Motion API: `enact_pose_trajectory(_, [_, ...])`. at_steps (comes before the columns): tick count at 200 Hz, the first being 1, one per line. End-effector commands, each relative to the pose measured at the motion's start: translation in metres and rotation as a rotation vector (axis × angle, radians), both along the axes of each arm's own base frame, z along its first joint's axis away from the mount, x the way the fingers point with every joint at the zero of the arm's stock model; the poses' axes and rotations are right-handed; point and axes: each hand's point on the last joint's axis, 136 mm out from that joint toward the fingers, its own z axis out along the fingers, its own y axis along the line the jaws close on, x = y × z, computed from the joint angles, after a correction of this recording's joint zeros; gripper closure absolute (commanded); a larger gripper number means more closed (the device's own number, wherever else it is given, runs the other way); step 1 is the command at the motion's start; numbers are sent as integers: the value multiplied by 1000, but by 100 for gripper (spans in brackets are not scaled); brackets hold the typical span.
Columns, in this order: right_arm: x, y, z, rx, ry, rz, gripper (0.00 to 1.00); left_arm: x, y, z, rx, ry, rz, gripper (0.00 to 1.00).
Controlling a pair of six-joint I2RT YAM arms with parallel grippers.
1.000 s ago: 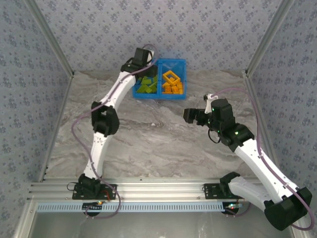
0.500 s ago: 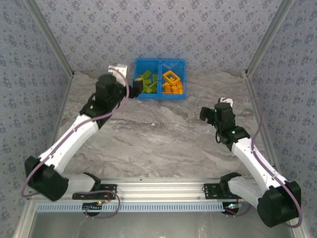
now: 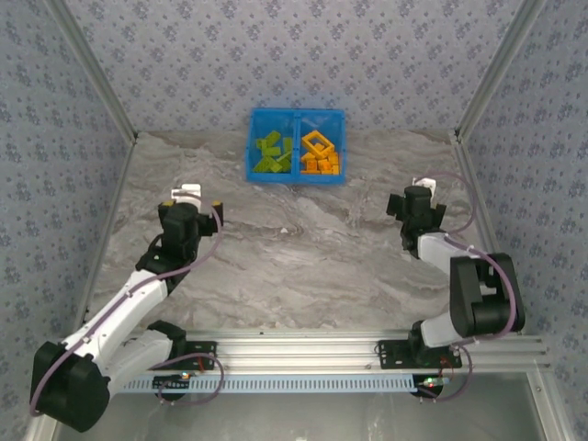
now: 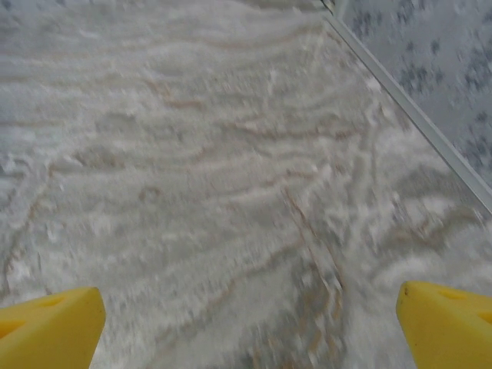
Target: Sort the legos into containers by color
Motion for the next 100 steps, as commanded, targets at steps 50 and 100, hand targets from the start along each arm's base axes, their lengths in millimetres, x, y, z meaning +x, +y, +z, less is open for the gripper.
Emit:
enact_pose_trajectory(50, [-7, 14, 60, -140, -88, 54, 0, -16, 47, -6, 70, -57, 187, 1])
enact_pose_trajectory(100, [-26, -7, 0, -83, -90, 29, 0, -24, 63, -35, 122, -11, 235, 0])
